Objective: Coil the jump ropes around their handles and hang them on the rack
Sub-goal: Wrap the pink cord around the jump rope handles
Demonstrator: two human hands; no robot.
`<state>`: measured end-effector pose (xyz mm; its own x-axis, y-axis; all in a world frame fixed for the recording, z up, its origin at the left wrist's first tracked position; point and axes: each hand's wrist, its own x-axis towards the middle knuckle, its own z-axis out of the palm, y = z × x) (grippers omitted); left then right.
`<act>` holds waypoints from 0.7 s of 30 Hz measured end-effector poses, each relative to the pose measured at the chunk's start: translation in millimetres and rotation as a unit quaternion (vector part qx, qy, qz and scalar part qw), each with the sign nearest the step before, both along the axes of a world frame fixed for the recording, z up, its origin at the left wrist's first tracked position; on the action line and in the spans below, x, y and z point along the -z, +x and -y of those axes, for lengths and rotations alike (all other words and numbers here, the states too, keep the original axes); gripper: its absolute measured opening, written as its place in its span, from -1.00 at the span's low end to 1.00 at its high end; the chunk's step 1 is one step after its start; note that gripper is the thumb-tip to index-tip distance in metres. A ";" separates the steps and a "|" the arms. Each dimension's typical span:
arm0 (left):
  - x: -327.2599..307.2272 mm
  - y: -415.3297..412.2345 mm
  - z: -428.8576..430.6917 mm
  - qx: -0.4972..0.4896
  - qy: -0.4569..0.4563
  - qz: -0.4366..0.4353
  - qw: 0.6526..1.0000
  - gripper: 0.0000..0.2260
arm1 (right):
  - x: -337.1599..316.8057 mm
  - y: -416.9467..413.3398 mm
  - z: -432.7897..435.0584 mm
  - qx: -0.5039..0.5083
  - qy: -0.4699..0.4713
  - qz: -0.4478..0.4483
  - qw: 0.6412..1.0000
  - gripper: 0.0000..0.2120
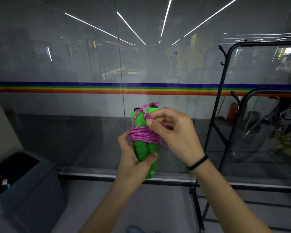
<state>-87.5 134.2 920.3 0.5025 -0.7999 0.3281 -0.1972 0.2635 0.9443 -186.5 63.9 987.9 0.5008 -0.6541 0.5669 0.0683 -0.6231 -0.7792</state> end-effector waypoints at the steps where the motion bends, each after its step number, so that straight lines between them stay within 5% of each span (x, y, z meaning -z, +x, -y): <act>1: -2.8 -0.4 0.0 -0.010 -0.011 0.003 1.000 -0.40 | 2.3 -0.5 -1.0 0.020 -0.028 -0.015 0.999 -0.93; 9: -5.3 4.5 1.7 -0.046 -0.022 -0.001 0.999 -0.45 | 11.6 -1.7 -4.7 0.069 -0.142 -0.056 0.986 -0.90; 21: -8.7 3.6 -21.5 -0.115 0.010 0.232 0.966 -0.37 | 8.8 -5.4 -2.0 0.101 -0.090 -0.108 0.985 -0.75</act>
